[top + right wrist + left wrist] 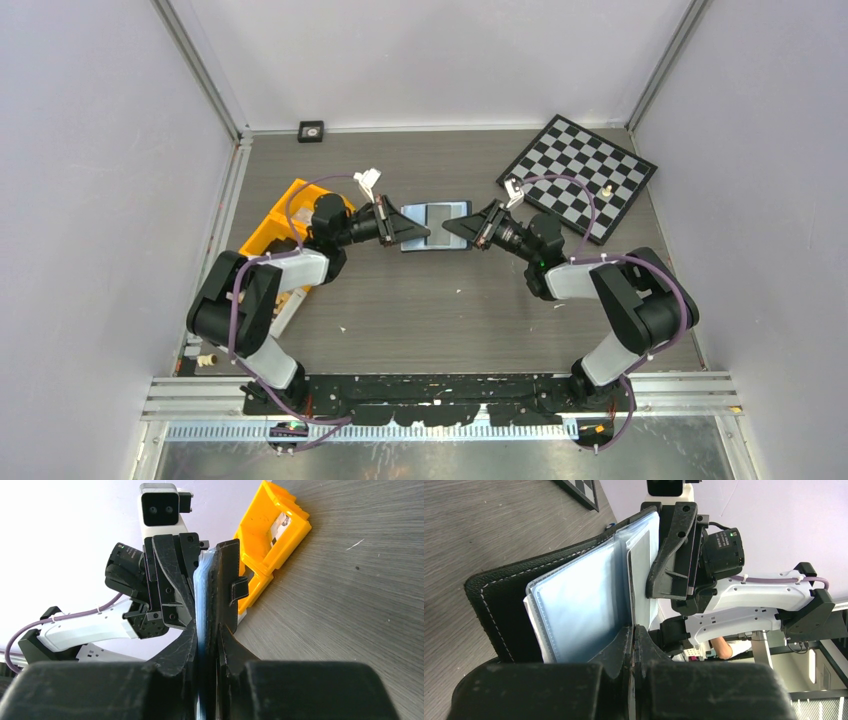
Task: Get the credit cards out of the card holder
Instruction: Remove the credit card from the card holder.
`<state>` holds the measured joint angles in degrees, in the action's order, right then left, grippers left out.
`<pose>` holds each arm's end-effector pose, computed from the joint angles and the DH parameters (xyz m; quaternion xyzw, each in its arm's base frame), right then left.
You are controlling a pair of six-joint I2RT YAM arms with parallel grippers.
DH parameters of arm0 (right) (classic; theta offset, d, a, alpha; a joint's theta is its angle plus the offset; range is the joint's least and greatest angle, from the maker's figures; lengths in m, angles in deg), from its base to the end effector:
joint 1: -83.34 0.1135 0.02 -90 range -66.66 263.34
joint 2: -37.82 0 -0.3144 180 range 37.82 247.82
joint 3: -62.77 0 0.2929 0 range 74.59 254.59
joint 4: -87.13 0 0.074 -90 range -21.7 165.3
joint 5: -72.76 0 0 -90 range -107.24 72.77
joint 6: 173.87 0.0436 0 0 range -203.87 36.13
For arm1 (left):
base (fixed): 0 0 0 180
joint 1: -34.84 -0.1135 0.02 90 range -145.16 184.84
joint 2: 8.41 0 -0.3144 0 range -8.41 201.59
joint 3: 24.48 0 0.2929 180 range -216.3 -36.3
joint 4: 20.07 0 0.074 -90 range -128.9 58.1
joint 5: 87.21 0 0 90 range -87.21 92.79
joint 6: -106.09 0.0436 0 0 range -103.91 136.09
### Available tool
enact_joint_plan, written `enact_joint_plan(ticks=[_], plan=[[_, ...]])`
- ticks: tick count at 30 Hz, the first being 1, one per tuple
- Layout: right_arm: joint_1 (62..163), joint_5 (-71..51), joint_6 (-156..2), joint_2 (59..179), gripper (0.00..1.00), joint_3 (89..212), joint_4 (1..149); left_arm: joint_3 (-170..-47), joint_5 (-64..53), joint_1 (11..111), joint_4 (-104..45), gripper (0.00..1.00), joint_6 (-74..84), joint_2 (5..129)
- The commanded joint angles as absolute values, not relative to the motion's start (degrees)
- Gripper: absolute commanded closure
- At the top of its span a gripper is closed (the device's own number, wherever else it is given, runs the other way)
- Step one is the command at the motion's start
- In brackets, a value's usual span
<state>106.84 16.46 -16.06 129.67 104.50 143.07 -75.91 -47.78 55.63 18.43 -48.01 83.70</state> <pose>0.2908 0.1528 0.2141 0.0427 0.6753 0.6437 0.3575 0.3202 -0.1576 0.2329 0.0349 0.7147 -0.6503 0.2551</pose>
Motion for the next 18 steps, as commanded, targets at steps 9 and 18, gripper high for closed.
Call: enact_joint_plan(ticks=[9,18], plan=[[105.1,14.9,-15.9,125.7,0.9,103.1,147.0,-74.7,-45.6,53.3,18.9,1.0,-47.3,81.5],[104.3,14.3,-15.7,125.5,0.92,102.4,147.3,-74.6,-46.0,53.1,20.0,1.0,-48.5,82.3]])
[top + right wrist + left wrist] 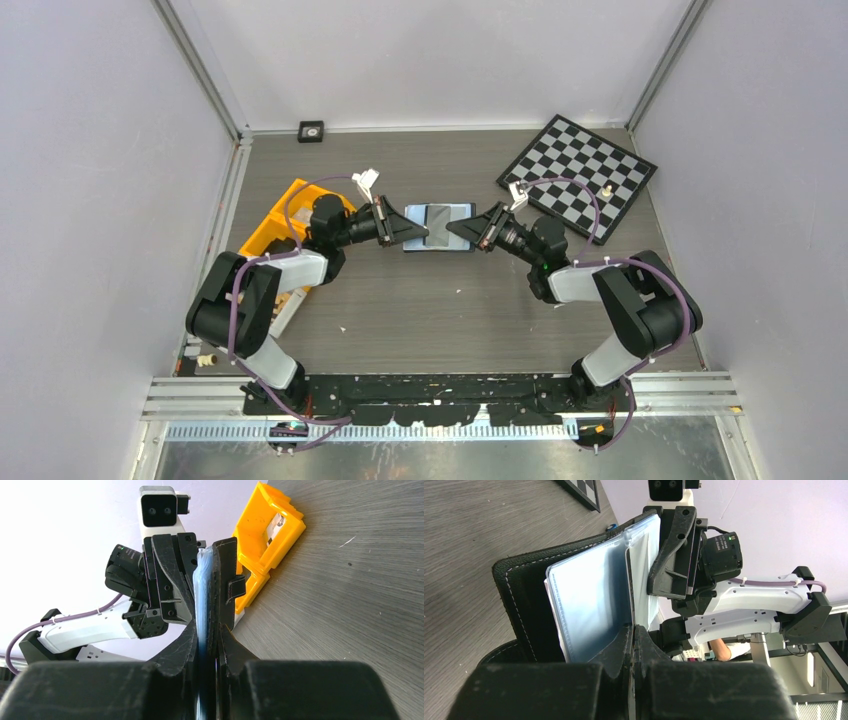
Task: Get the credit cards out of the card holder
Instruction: Remove the credit card from the card holder.
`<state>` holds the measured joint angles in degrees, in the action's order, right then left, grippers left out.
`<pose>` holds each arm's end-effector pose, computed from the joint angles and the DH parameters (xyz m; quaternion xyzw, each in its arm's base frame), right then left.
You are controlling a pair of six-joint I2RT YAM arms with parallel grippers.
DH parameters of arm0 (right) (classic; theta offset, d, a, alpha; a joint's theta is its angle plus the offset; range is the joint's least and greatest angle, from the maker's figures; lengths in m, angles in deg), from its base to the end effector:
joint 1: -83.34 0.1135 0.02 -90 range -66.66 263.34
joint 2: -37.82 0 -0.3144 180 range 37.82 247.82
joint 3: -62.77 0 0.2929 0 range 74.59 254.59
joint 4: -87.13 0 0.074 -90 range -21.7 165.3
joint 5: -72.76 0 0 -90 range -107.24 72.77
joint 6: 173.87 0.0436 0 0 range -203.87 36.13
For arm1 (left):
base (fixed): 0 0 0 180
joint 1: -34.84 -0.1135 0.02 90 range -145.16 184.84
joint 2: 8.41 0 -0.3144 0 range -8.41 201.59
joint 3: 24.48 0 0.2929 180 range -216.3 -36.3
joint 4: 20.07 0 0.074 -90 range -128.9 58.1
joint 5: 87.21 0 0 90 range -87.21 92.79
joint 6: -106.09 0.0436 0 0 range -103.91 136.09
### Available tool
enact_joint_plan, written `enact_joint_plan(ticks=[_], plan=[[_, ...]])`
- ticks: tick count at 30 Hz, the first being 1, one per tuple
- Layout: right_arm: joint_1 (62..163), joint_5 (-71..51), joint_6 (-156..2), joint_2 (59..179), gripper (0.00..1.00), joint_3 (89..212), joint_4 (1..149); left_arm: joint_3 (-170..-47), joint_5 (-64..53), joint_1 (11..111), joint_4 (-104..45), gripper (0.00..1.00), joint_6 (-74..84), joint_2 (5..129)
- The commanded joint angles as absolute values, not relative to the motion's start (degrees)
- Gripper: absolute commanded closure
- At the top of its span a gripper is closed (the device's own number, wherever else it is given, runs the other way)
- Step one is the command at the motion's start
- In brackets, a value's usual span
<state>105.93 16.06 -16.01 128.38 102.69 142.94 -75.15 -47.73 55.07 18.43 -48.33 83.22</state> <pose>0.2852 0.1446 0.2114 0.0535 0.6779 0.6382 0.3610 0.3184 -0.1532 0.2314 0.0279 0.7161 -0.6491 0.2551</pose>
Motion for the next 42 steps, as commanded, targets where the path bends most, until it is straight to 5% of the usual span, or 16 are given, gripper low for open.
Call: enact_joint_plan(ticks=[1,9,42], plan=[[104.2,14.4,-15.7,125.5,0.92,102.4,147.3,-74.6,-46.0,53.0,20.2,1.0,-48.6,82.3],[104.3,15.9,-15.5,126.3,1.0,103.4,147.5,-75.1,-47.7,53.2,22.6,0.99,-50.3,83.8],[105.4,17.8,-14.5,128.8,1.0,105.0,148.8,-77.0,-49.8,54.8,24.7,0.77,-52.4,87.3]])
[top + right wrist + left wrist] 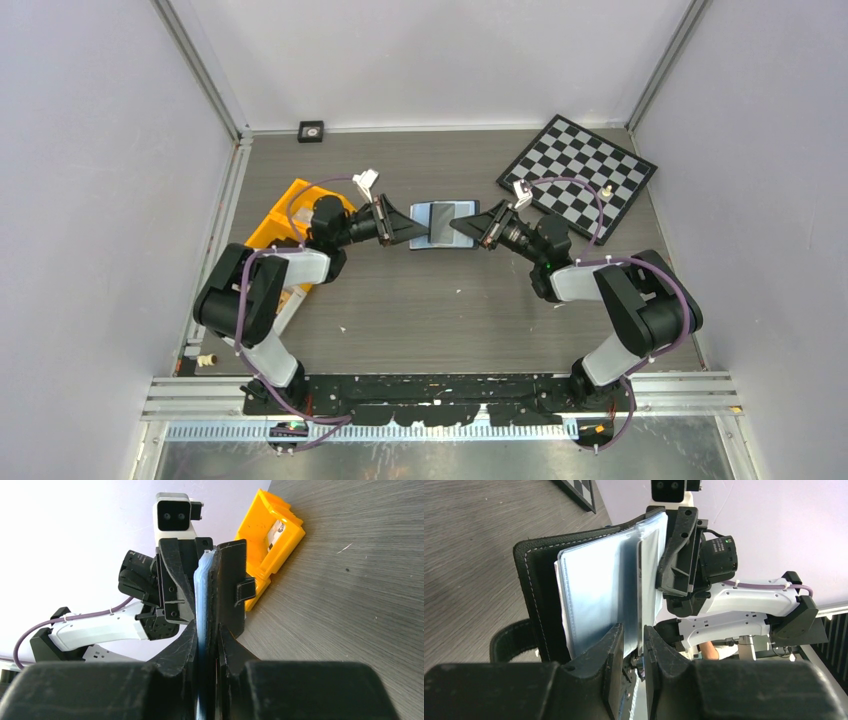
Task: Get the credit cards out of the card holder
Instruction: Remove the credit card from the card holder.
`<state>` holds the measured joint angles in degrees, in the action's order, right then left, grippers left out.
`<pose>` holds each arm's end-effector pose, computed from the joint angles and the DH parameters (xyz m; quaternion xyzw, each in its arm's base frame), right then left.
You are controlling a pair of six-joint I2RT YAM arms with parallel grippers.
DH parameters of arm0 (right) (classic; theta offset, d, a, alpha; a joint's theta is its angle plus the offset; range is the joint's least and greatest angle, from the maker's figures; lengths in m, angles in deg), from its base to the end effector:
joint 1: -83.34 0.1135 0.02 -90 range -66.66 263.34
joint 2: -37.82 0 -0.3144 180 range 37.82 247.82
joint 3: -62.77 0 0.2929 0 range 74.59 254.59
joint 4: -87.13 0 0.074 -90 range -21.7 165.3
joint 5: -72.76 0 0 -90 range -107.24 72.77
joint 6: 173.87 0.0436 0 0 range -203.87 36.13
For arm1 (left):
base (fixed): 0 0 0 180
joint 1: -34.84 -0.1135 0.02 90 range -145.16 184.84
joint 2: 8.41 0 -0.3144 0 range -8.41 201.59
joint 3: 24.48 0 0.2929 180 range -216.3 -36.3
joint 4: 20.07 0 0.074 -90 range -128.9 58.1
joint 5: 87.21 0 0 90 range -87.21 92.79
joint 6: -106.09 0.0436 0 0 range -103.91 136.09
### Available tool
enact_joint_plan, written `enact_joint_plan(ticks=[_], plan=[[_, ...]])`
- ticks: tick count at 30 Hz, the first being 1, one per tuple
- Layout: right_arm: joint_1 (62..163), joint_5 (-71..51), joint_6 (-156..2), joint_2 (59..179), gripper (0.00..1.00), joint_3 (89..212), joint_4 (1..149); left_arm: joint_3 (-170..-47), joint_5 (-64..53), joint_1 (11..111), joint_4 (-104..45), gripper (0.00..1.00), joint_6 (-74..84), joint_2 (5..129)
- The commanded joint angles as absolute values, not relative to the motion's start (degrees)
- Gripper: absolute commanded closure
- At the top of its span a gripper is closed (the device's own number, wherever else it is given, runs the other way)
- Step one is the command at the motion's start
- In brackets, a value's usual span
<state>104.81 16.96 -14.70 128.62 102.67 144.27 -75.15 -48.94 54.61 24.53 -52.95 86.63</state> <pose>0.2875 0.1394 0.2125 0.0578 0.6721 0.6440 0.3608 0.3253 -0.1533 0.2223 0.0163 0.7060 -0.6660 0.2401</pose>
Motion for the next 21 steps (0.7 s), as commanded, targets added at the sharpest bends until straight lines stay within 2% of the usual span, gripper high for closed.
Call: enact_joint_plan(ticks=[1,11,12,16,21], plan=[[105.5,17.9,-14.5,128.9,1.0,105.0,148.8,-77.0,-49.8,54.8,24.5,0.76,-52.4,87.4],[105.9,18.3,-14.5,129.4,1.0,105.7,148.6,-78.7,-51.7,56.9,24.8,0.77,-52.1,87.9],[105.9,18.2,-14.6,129.3,1.0,105.7,148.4,-78.7,-51.7,57.0,24.8,0.8,-52.2,87.9],[105.9,18.1,-14.8,129.2,1.0,105.5,148.4,-78.5,-51.4,56.9,24.6,1.0,-51.8,87.6],[105.9,17.4,-15.0,128.7,1.0,105.0,148.3,-77.6,-50.6,55.8,25.3,0.97,-52.4,87.3]])
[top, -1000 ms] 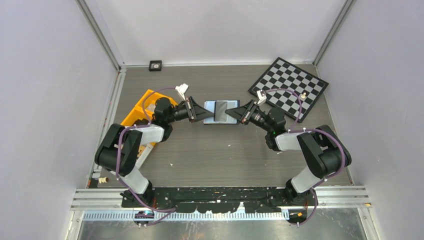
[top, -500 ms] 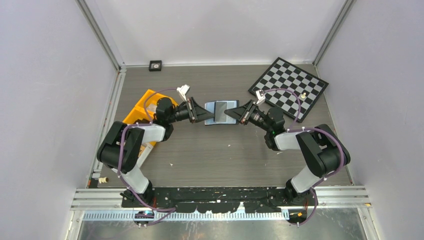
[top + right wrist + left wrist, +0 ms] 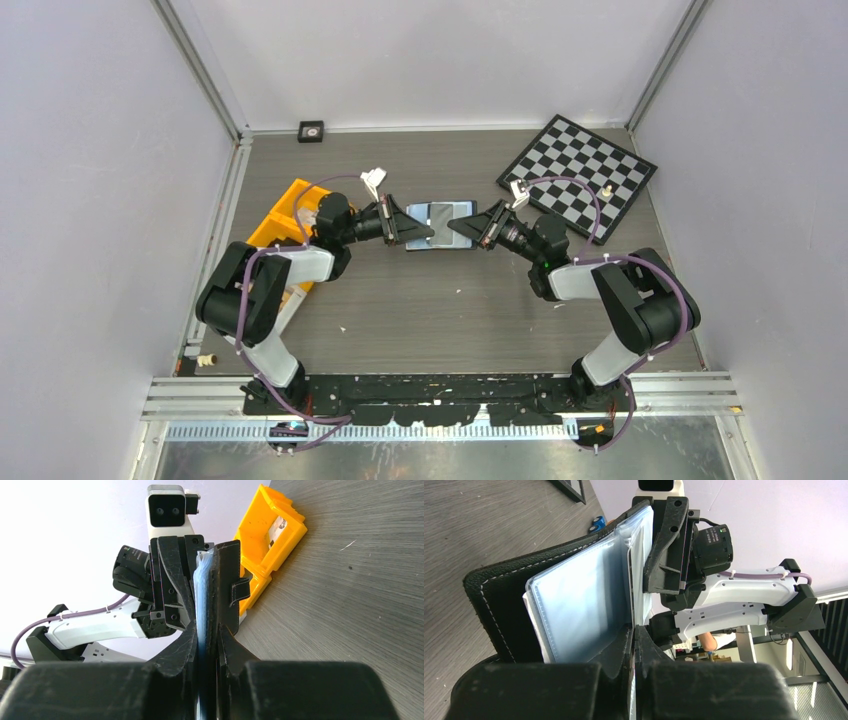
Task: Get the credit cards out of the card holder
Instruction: Remove the credit card from the card holder.
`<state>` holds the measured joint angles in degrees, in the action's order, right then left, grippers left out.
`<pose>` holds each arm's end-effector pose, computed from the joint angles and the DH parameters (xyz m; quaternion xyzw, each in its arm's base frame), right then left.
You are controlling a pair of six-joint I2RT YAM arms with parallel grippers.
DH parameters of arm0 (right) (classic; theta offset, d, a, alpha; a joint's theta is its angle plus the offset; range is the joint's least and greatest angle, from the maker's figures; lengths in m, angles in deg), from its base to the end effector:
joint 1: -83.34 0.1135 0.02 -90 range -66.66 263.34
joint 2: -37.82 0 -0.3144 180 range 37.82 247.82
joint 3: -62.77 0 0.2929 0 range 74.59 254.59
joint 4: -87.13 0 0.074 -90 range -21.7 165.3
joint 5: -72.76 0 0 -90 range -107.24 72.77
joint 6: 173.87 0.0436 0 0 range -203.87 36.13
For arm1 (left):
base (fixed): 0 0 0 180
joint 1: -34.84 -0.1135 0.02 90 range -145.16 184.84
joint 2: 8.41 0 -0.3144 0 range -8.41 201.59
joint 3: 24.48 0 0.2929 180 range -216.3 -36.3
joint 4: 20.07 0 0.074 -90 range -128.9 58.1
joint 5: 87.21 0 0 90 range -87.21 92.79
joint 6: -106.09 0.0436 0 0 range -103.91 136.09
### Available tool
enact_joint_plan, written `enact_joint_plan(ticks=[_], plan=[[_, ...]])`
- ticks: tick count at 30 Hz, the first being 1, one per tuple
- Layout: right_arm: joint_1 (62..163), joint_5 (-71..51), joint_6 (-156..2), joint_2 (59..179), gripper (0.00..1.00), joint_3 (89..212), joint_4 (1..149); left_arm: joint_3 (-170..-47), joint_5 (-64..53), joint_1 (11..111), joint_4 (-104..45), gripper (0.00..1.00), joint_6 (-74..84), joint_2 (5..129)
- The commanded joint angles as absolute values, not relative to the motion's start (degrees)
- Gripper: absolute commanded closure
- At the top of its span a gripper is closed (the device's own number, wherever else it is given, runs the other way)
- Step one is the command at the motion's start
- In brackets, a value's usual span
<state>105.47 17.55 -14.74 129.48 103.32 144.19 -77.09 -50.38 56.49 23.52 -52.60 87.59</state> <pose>0.2891 0.1444 0.2112 0.0511 0.6744 0.6467 0.3526 0.3272 -0.1674 0.2253 0.0388 0.7053 -0.6720 0.2226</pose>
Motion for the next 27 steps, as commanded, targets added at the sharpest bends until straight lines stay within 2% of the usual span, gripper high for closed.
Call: enact_joint_plan(ticks=[1,7,11,18,24,27], plan=[[105.9,17.4,-15.0,128.6,0.99,105.0,148.3,-77.5,-50.6,55.7,25.8,0.94,-52.6,87.2],[105.9,17.4,-14.9,128.8,1.0,105.1,148.2,-77.3,-50.7,55.7,26.4,0.81,-52.9,86.9],[105.9,17.4,-15.0,128.9,0.99,105.2,148.0,-77.1,-50.7,55.6,27.1,0.79,-53.1,86.6],[105.9,17.4,-15.0,128.8,1.0,105.1,148.1,-76.4,-50.6,54.9,29.6,0.87,-54.7,86.5],[105.9,17.3,-15.2,128.6,0.99,105.2,147.6,-76.0,-50.8,54.3,32.4,0.88,-56.8,86.7],[105.9,17.3,-15.2,128.7,1.0,105.2,147.5,-76.2,-50.9,54.3,32.4,0.98,-56.8,86.9]])
